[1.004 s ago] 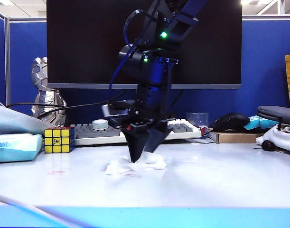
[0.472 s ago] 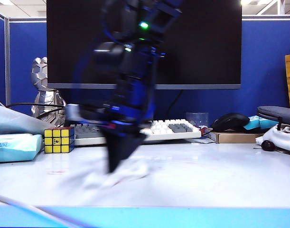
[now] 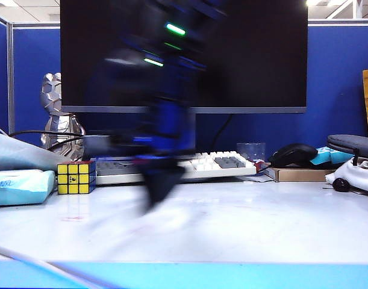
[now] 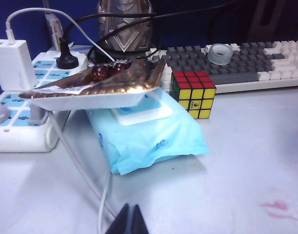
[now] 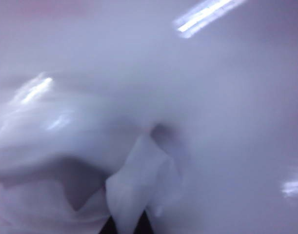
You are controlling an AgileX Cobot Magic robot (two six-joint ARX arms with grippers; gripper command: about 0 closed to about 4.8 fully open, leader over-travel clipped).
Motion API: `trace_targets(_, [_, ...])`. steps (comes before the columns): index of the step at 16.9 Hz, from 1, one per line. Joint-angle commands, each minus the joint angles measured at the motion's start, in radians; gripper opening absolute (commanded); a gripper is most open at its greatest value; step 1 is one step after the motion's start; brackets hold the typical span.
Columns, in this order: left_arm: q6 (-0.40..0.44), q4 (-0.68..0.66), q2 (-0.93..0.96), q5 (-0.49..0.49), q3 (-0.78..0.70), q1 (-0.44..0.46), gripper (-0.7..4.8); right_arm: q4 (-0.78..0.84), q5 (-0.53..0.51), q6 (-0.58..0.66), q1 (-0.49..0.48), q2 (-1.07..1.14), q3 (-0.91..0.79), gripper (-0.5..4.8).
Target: Use the wet wipes on the table to wipe the cherry juice off the table, then put the wipes back on the table.
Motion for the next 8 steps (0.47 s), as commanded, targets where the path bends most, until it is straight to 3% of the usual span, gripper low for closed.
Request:
trace_targets(1, [0.008,-0.008,-0.003,0.006,-0.002,-0.001,0.05,0.049,0.056,0.095,-0.138,0.027,-0.013,-0.01])
trace_targets(4, [0.008,-0.008,-0.003,0.006,-0.002,-0.001,0.05,0.050,-0.117,0.097,-0.187,0.030,0.037,-0.01])
trace_targets(7, [0.008,-0.008,-0.003,0.007,-0.002,-0.001,0.05,0.108,-0.361,0.087,-0.095,0.034,0.048,-0.01])
trace_targets(8, [0.008,-0.008,-0.003,0.007,-0.002,-0.001,0.05,0.098,-0.365,0.071,-0.060,0.034,0.048,-0.01])
